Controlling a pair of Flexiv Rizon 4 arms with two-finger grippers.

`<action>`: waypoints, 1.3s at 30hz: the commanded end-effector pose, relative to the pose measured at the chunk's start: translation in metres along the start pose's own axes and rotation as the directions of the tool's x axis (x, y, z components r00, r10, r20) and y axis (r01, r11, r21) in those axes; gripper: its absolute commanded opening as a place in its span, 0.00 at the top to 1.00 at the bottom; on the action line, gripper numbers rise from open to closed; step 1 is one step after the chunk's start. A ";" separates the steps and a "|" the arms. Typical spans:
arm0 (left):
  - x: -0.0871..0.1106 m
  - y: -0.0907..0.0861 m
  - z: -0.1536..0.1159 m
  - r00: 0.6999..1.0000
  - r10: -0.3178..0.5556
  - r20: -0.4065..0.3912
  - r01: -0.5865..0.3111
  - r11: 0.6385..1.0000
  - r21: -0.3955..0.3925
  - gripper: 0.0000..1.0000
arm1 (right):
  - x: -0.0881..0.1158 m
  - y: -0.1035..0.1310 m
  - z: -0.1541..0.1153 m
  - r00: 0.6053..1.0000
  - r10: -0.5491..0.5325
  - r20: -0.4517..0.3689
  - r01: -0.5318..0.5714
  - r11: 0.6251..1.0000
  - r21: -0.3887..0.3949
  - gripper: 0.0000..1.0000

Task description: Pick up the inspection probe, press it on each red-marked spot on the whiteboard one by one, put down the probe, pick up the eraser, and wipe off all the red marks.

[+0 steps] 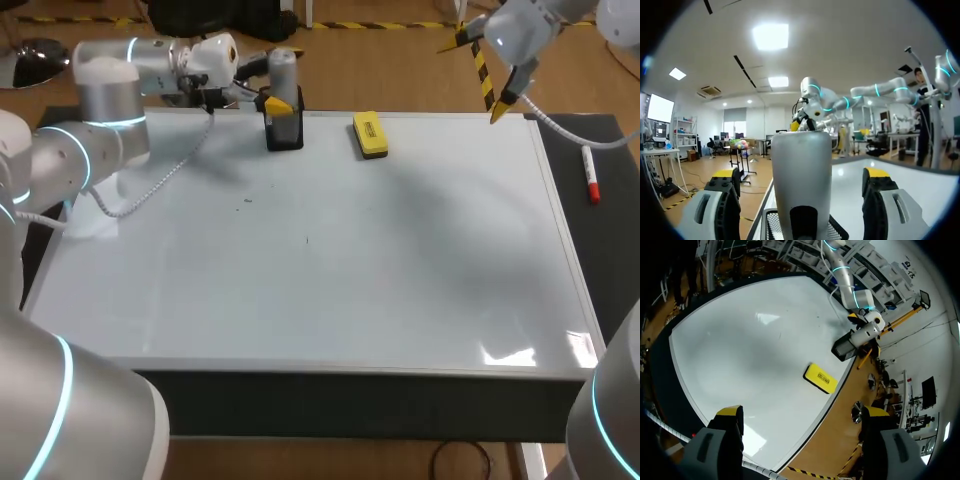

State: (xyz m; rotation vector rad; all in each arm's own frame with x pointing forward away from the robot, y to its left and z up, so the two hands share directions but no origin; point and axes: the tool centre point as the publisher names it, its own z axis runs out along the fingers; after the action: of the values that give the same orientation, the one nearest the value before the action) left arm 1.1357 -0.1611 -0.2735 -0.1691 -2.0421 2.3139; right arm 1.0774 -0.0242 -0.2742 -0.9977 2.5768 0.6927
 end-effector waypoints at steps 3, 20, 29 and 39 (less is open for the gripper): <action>0.011 -0.026 -0.002 0.999 0.023 0.035 -0.021 0.999 -0.032 0.00 | 0.000 0.000 -0.001 1.000 -0.002 -0.004 0.002 1.000 0.002 0.00; 0.043 -0.074 -0.047 0.977 0.128 0.171 -0.118 0.991 -0.068 0.00 | 0.000 0.000 -0.001 1.000 -0.002 -0.004 0.002 1.000 0.002 0.00; 0.067 -0.079 -0.077 0.955 0.148 0.258 -0.121 0.986 -0.115 0.00 | 0.000 0.000 -0.001 1.000 -0.002 -0.004 0.002 1.000 0.002 0.00; 0.103 -0.076 -0.108 0.926 0.144 0.348 -0.091 0.982 -0.167 0.00 | 0.000 0.000 -0.001 1.000 -0.002 -0.004 0.002 1.000 0.002 0.00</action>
State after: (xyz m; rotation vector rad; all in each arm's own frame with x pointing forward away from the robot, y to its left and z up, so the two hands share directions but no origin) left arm 1.0707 -0.0435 -0.2182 -0.4306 -2.0236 2.2984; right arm 1.0774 -0.0242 -0.2742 -0.9977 2.5767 0.6926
